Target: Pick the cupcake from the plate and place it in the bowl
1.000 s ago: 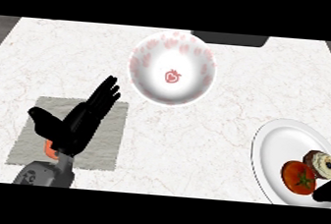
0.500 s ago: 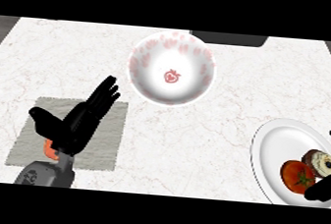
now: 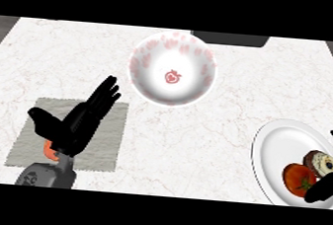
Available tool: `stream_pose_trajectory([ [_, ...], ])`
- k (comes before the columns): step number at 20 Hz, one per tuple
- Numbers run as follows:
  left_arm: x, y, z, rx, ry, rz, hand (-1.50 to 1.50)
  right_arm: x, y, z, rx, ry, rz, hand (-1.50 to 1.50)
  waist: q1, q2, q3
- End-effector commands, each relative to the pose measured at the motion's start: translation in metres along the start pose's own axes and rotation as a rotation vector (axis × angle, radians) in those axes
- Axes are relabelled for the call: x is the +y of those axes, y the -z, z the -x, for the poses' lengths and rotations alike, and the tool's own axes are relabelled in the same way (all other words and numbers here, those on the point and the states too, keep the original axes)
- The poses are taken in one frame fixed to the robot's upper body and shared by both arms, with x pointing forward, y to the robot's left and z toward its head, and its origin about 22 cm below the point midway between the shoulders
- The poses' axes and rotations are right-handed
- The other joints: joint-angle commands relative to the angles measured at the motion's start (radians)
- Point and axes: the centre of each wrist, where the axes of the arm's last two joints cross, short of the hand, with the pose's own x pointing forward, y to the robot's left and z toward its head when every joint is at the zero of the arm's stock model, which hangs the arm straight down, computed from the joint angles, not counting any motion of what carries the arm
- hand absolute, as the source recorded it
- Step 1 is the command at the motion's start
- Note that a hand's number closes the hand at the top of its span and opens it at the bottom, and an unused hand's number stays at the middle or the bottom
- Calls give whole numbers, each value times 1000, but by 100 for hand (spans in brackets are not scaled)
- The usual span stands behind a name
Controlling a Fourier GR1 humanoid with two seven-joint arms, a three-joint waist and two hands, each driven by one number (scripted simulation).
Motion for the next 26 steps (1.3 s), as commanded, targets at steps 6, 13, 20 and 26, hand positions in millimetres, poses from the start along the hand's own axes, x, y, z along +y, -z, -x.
stream_pose_trajectory([
  [6, -12, 10, -9, 6, -7, 0, 0, 9, 17, -7, 8, 1, 20, -150, 3, 2, 4],
  [13, 4, 2, -2, 7, 8, -12, 0, 18, 32, 12, -100, 22, 45, 150, 2, 3, 4],
  [20, -9, 19, -11, 9, 15, -11, 0, 29, 37, -9, -146, -14, 60, 150, 5, 4, 4],
  [26, -5, -6, 11, 3, -8, 2, 0, 52, -2, -40, -303, -123, 81, 150, 9, 1, 2],
])
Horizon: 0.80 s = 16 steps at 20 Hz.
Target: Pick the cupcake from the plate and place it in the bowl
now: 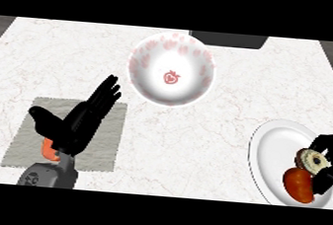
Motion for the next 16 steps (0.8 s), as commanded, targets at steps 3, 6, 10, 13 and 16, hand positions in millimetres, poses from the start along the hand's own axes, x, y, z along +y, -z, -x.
stream_pose_trajectory([
  [3, -19, 8, -1, 1, -7, 85, 0, 32, -64, -127, -512, -128, -32, 150, 95, 19, 23],
  [6, -21, 11, -2, 6, 13, 122, 0, 44, -113, -184, -768, -221, -56, 150, 145, 24, 21],
  [10, -14, 15, -3, 2, 10, 61, 0, 62, -184, -258, -856, -288, 76, 150, 76, 15, 24],
  [13, -10, 4, 0, 9, 3, 50, 0, 58, -221, -263, -848, -249, 110, 150, 45, 8, 25],
  [16, -11, 3, 9, 33, 0, 30, 0, 45, -259, -254, -914, -146, 120, 150, 23, 6, 26],
])
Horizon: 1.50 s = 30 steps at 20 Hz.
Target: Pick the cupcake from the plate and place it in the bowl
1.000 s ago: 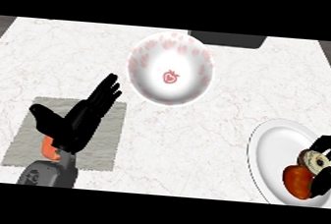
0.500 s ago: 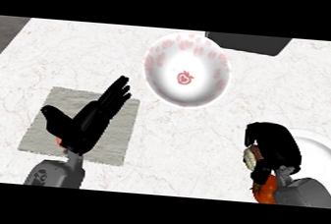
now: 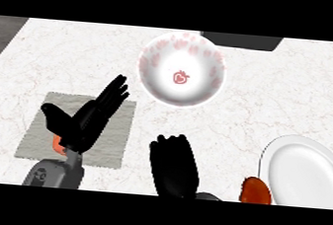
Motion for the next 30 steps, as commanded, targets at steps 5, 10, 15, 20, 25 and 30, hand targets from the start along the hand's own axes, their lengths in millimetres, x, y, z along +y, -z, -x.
stream_pose_trajectory([
  [5, 15, -5, 2, -8, 7, -32, 0, -64, -48, -56, -64, 89, 253, 150, -23, -4, 2],
  [10, -1, -8, 4, 3, -12, -31, 0, -119, -50, -59, -41, 94, 368, 150, -24, -5, 1],
  [15, 17, -11, 3, -1, 3, -51, 0, -141, -59, -61, -35, 150, 398, 150, -33, -6, 2],
  [20, -1, -13, 8, 4, -2, -43, 0, -164, -29, -60, -8, 175, 436, 150, -33, -3, 2],
  [25, 5, -9, 12, -17, -8, -32, 0, -168, 31, -46, 44, 194, 464, 150, -33, 4, 2],
  [30, 6, -7, -3, -12, -2, -40, 0, -175, 65, -25, 44, 248, 457, 150, -36, 2, 3],
])
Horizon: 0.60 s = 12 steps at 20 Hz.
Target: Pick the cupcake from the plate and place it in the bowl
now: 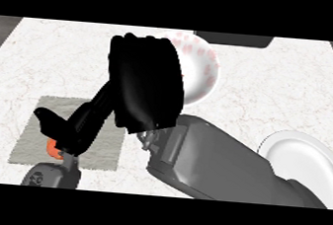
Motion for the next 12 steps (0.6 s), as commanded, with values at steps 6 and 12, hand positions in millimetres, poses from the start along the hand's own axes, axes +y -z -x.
stream_pose_trajectory([
  [6, 14, 2, -4, -14, 11, 29, 0, 38, 79, 50, 53, -25, 28, 150, 12, 7, 0],
  [12, -3, 8, -14, -16, 10, 36, 0, 80, 103, 87, 90, -112, 39, 150, 30, 12, 0],
])
